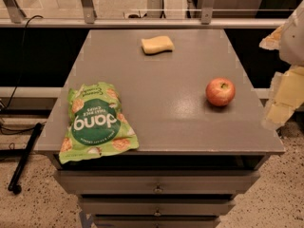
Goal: Pick apple
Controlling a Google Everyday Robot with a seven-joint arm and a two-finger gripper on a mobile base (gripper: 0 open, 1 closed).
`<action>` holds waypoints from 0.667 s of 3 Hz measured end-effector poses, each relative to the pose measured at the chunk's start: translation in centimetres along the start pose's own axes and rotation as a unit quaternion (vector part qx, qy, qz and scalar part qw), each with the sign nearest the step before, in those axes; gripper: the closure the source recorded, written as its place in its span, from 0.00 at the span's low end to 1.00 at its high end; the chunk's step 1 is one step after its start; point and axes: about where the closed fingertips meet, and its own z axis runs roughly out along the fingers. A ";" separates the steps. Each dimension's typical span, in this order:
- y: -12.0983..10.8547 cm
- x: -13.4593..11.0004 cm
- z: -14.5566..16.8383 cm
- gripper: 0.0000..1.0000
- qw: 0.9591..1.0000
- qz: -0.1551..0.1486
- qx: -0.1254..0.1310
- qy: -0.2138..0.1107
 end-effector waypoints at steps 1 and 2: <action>-0.3 -0.1 0.2 0.00 1.000 -0.001 0.002 -0.007; -1.8 -0.4 1.9 0.00 0.999 -0.005 0.004 -0.034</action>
Offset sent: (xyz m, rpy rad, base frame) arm 0.0447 0.0022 -0.0300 0.1140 -0.0343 0.0481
